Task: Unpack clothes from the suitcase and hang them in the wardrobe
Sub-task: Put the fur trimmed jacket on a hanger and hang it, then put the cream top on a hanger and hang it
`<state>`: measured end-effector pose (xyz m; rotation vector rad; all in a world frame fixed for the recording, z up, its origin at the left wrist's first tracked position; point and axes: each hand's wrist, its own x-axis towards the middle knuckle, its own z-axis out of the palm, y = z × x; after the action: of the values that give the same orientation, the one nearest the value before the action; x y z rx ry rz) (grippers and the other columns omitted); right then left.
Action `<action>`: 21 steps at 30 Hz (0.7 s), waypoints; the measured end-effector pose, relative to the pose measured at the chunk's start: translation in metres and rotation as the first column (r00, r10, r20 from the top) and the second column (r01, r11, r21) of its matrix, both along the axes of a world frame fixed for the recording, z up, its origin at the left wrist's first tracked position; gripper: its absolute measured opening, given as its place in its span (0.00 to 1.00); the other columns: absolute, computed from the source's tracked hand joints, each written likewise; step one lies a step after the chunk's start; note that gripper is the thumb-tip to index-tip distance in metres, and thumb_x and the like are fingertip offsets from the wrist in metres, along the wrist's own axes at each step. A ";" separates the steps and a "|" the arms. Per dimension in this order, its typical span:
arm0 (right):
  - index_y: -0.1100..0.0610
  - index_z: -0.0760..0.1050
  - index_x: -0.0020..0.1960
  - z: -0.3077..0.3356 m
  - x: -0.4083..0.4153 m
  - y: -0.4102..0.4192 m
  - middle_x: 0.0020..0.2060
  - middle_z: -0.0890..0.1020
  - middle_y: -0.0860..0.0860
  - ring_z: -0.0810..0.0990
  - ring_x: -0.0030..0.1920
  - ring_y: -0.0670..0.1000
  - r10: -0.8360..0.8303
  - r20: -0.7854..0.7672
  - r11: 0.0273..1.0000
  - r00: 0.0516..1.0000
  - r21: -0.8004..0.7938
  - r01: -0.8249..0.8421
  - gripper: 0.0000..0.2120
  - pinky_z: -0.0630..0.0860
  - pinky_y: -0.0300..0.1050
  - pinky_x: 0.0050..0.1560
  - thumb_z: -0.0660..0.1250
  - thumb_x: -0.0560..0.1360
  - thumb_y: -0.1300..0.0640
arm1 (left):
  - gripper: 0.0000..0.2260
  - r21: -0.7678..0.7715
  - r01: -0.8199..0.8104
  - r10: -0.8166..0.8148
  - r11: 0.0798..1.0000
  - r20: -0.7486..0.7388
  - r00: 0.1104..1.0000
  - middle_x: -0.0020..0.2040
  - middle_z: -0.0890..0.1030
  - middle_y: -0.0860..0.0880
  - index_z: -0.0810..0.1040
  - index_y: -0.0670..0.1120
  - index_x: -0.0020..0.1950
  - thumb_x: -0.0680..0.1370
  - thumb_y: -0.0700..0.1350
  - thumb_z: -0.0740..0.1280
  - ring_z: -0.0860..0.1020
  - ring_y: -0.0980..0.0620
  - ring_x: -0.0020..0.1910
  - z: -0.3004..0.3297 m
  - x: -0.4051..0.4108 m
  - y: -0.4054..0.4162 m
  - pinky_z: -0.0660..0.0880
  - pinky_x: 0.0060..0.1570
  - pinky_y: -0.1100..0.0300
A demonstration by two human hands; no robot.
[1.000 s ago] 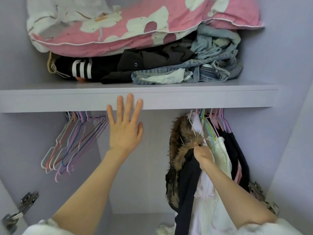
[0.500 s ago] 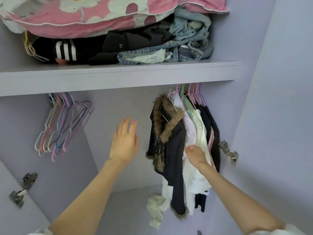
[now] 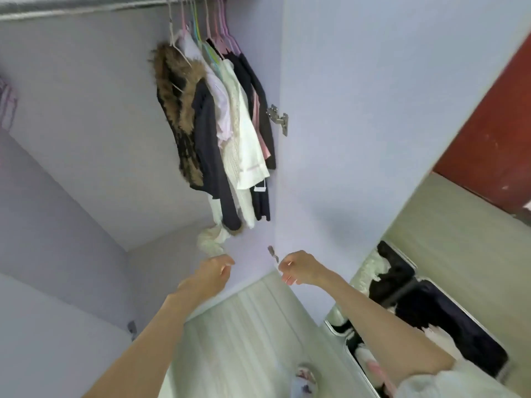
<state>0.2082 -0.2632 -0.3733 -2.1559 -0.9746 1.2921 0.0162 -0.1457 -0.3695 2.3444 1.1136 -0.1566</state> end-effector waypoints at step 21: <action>0.58 0.75 0.46 -0.232 0.244 -0.338 0.42 0.77 0.51 0.76 0.46 0.51 -0.412 0.065 0.860 0.909 -0.301 0.412 0.11 0.69 0.42 0.49 0.56 0.80 0.55 | 0.13 -0.388 0.353 -0.444 0.851 -0.173 0.879 0.61 0.76 0.51 0.73 0.50 0.64 0.81 0.45 0.55 0.74 0.52 0.59 -0.214 0.307 -0.265 0.69 0.59 0.61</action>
<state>0.4526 -0.6015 -0.6055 -2.4195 -0.2824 1.2889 0.3230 -0.4104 -0.5837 2.2372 0.6141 -0.7692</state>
